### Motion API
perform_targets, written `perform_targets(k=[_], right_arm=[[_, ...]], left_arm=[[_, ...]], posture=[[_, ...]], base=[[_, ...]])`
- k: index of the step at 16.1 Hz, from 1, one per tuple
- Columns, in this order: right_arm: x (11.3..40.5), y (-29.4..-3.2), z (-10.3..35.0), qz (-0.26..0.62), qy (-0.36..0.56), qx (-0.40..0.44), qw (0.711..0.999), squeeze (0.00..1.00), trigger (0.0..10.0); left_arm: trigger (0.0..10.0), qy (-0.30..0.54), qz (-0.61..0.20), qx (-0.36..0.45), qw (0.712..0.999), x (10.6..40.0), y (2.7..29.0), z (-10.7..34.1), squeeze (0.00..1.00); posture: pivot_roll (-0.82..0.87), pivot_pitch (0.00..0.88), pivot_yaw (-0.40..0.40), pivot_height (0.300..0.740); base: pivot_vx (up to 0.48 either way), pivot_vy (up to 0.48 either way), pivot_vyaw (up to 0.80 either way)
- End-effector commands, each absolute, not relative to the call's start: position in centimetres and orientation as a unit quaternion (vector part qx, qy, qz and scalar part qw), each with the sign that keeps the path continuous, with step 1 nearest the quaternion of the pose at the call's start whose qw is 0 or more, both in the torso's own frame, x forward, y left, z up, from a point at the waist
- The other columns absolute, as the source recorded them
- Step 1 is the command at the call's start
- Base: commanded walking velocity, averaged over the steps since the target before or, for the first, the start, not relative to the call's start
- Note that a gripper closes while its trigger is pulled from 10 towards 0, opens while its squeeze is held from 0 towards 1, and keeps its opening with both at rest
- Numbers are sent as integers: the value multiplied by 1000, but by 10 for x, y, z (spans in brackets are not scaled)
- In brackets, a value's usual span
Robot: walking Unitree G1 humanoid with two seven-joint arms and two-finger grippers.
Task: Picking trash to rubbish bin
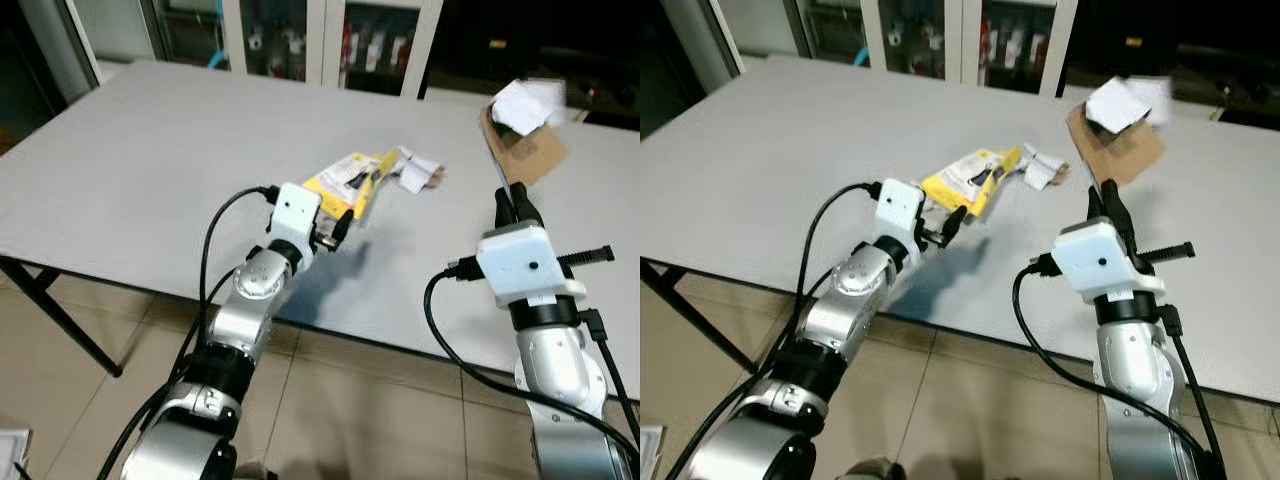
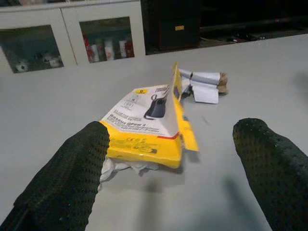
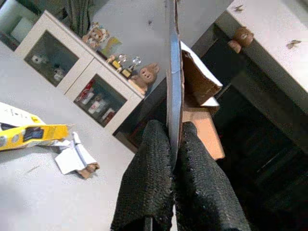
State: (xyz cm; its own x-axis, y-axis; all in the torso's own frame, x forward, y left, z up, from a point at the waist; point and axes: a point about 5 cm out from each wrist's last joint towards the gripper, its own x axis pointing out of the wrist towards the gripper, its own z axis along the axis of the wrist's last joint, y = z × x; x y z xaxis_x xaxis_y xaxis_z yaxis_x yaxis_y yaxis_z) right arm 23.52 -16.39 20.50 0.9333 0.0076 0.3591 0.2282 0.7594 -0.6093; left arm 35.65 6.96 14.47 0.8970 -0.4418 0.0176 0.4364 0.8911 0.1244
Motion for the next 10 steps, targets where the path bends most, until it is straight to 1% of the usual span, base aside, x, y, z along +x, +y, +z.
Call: perform_targets(k=[1,8,10], right_arm=[[233,-166,206,-62,-172,-347,920,0,10000],[233,-166,204,-61,-168,-350,920,0,10000],[233,-167,204,-60,-167,-351,920,0,10000]], left_arm=[[10000,-23,-232,62,970,356,64,146,0],[10000,-17,-231,63,971,357,65,144,0],[10000,-15,-230,63,971,357,65,144,0]], posture=[[96,93,-26,740],[95,94,-25,740],[95,94,-25,740]], base=[[0,-435,0],[0,-422,0],[244,-382,0]])
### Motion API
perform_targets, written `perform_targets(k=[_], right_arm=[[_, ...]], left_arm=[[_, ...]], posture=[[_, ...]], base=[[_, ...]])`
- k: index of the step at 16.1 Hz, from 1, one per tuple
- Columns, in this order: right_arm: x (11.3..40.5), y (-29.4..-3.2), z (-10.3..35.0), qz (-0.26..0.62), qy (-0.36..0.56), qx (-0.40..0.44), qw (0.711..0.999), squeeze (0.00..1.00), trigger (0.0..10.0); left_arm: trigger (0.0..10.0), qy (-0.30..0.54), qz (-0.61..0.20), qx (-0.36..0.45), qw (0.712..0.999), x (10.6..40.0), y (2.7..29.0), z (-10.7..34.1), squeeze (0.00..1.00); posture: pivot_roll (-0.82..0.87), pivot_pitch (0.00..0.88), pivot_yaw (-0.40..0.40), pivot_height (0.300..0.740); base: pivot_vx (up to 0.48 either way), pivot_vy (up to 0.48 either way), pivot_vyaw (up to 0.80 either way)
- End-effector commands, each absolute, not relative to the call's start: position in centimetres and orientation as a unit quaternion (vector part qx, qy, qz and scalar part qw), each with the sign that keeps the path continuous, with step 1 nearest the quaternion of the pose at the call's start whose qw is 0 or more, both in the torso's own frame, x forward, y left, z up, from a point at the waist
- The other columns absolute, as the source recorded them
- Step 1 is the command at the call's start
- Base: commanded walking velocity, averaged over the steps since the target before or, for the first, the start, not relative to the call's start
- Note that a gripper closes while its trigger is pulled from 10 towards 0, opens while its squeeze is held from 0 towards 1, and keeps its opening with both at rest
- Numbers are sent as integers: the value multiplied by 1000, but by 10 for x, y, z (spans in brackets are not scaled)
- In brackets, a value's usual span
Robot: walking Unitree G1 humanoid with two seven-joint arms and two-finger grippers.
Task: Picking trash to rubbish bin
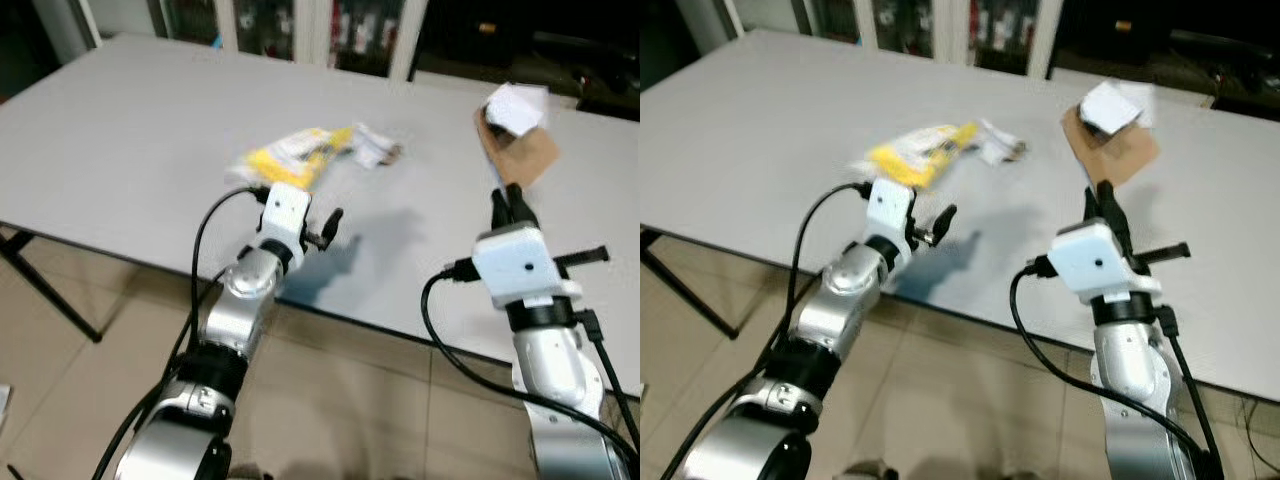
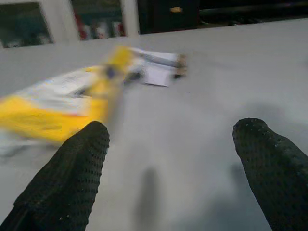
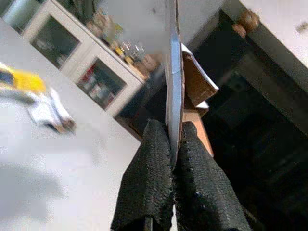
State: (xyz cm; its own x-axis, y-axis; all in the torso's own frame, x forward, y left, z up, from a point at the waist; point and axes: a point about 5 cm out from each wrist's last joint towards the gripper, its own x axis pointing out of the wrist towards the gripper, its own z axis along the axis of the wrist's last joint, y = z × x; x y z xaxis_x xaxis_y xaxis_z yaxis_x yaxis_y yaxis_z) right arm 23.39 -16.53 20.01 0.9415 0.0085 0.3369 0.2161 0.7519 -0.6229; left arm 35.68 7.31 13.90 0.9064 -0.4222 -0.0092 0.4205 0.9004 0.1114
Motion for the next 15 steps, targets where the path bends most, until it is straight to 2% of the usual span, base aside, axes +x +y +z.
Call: perform_targets(k=[1,13,15], right_arm=[[233,-167,203,-60,-166,-351,920,0,10000],[229,-169,203,-55,-161,-352,921,0,10000],[229,-170,204,-55,-161,-352,920,0,10000]], left_arm=[[10000,-13,-224,58,973,357,65,143,0],[10000,-10,-146,54,988,372,87,145,0],[10000,-11,-145,55,988,374,87,145,0]], posture=[[95,95,-26,740],[76,104,-43,740],[72,99,-44,740]], base=[[0,0,0],[0,0,0],[281,0,0]])
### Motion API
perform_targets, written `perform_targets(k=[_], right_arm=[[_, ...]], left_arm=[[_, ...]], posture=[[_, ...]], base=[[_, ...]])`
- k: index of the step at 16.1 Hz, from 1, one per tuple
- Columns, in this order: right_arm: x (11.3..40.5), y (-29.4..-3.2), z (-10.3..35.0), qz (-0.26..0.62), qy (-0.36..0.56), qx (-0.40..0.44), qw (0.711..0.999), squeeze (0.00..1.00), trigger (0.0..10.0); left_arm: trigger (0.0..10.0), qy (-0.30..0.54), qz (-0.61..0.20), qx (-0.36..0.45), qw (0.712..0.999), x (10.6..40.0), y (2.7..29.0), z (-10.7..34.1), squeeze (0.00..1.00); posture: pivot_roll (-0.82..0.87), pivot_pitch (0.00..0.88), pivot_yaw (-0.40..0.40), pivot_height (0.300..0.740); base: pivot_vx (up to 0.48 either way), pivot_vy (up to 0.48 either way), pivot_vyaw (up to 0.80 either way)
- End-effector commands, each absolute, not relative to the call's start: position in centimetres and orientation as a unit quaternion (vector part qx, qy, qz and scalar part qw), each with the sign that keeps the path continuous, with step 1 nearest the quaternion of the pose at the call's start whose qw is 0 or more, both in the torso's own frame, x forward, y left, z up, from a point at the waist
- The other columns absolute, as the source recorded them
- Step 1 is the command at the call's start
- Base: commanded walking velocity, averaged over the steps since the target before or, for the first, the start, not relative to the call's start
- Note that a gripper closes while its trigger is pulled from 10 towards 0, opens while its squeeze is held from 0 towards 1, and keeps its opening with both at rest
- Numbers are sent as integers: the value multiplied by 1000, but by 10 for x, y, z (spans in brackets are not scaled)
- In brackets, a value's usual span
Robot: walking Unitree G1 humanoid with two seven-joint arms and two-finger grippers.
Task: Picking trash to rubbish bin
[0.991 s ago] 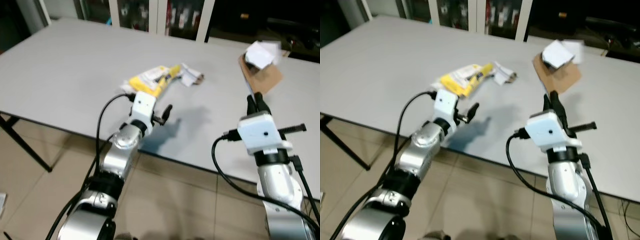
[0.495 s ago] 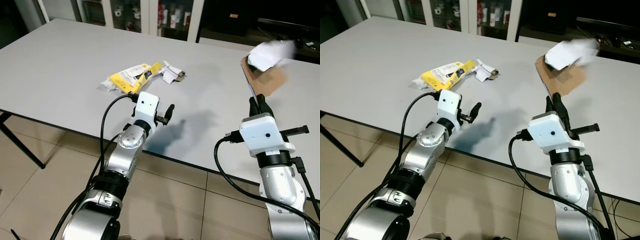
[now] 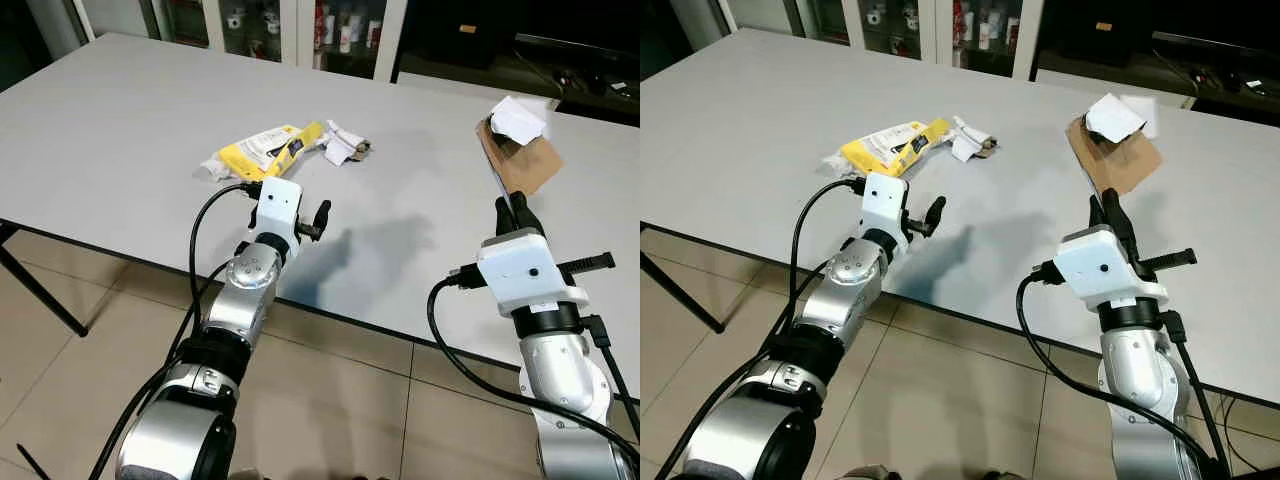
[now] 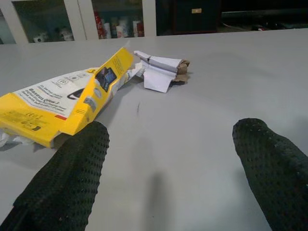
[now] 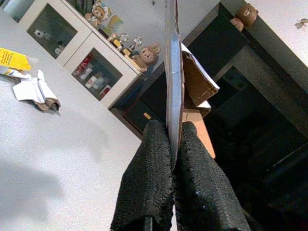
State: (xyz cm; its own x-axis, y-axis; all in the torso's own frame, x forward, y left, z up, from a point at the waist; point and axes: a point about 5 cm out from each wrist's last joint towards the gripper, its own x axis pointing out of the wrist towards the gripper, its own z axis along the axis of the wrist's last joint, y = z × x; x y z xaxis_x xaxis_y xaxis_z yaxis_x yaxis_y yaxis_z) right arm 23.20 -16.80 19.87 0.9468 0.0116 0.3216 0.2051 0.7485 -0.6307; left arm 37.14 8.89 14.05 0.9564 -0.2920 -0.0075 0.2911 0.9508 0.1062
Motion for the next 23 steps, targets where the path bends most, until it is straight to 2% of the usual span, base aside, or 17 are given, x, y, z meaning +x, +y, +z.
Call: perform_targets(k=[1,14,23], right_arm=[[229,-170,204,-55,-162,-352,920,0,10000],[230,-170,205,-57,-164,-353,919,0,10000],[230,-170,203,-58,-162,-352,920,0,10000]], left_arm=[[10000,-12,-144,55,988,374,86,146,0],[10000,-30,-133,55,989,379,88,152,0],[10000,-35,-124,56,990,380,90,152,0]], posture=[[72,99,-44,740],[75,92,-42,740],[79,93,-41,740]], base=[[307,0,0],[326,0,0],[0,0,0]])
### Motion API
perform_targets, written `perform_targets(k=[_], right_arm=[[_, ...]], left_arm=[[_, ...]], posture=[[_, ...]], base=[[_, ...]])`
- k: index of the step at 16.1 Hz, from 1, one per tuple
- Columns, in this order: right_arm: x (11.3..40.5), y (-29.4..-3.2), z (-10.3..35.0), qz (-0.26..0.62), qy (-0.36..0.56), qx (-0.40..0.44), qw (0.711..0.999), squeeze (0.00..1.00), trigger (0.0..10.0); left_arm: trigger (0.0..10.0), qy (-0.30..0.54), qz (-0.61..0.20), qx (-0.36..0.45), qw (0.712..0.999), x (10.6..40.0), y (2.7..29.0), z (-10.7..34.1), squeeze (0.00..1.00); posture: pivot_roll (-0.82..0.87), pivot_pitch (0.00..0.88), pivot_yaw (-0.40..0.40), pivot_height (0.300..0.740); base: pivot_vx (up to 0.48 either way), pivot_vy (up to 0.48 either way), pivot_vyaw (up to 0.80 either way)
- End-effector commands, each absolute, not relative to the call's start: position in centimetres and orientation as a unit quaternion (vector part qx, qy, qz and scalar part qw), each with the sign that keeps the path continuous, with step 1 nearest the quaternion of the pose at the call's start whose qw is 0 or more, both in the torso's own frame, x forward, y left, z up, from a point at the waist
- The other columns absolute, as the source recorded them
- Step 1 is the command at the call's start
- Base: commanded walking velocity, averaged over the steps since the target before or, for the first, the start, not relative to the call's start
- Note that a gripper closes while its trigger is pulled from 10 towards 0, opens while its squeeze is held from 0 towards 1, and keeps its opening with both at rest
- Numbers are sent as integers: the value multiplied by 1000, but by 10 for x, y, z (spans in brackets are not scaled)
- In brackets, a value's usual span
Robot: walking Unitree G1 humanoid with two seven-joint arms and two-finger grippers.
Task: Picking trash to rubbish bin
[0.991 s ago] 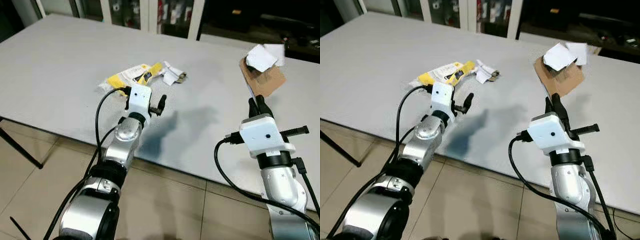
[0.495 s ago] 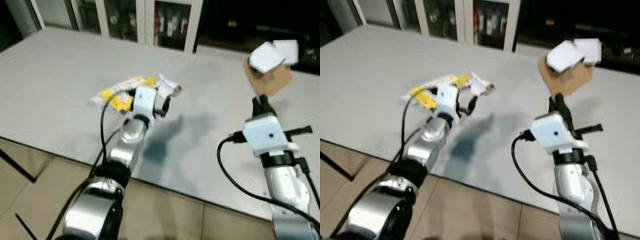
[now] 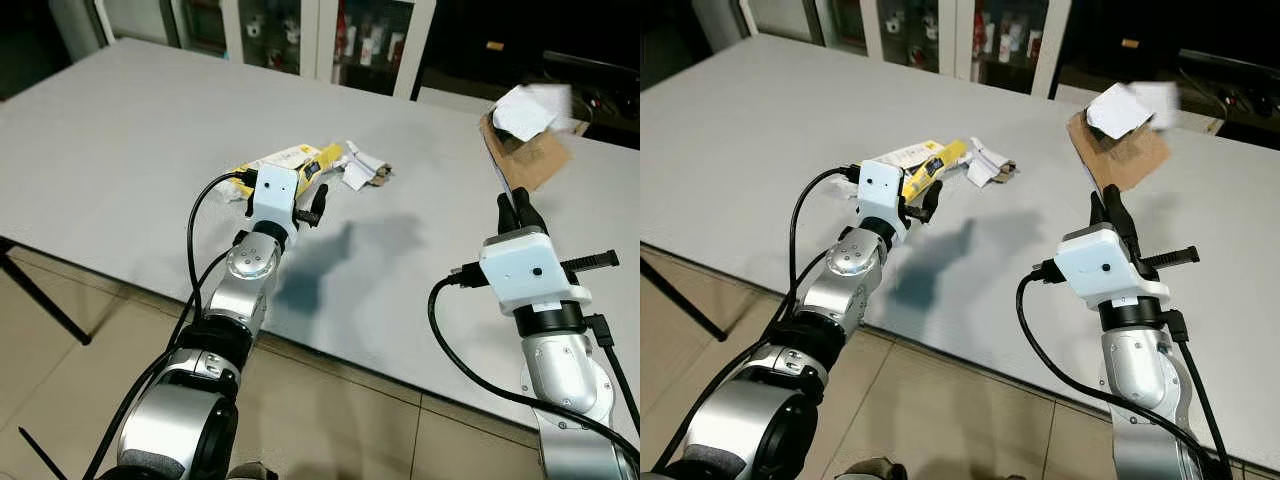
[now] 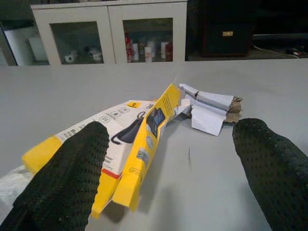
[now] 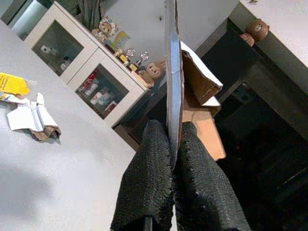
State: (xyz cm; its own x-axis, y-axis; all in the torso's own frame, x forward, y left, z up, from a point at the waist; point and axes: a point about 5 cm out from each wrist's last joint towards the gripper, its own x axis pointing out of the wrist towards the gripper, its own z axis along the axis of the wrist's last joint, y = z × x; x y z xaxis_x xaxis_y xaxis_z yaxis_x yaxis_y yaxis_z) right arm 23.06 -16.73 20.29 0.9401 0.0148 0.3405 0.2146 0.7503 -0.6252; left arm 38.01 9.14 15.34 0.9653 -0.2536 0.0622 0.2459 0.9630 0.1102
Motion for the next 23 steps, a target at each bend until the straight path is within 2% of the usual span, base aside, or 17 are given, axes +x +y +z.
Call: perform_targets(k=[1,8,11,19,23], right_arm=[[230,-170,203,-57,-162,-352,920,0,10000],[222,-169,203,-51,-154,-348,924,0,10000],[212,-165,203,-48,-146,-338,929,0,10000],[192,-168,199,-77,-115,-331,933,0,10000],[186,-166,196,-83,-105,-326,936,0,10000]], left_arm=[[10000,-34,-115,58,991,381,92,151,0],[10000,-17,-86,87,992,386,109,146,0],[10000,-15,-85,107,990,390,114,150,0],[10000,-27,-119,145,982,397,98,164,0],[10000,-35,-97,156,982,404,104,178,0]], posture=[[79,96,-43,740],[51,145,-59,740],[38,207,-48,740],[-26,256,-4,740],[-36,261,13,740]], base=[[0,0,0],[0,0,0],[0,0,0],[0,0,0],[0,0,0]])
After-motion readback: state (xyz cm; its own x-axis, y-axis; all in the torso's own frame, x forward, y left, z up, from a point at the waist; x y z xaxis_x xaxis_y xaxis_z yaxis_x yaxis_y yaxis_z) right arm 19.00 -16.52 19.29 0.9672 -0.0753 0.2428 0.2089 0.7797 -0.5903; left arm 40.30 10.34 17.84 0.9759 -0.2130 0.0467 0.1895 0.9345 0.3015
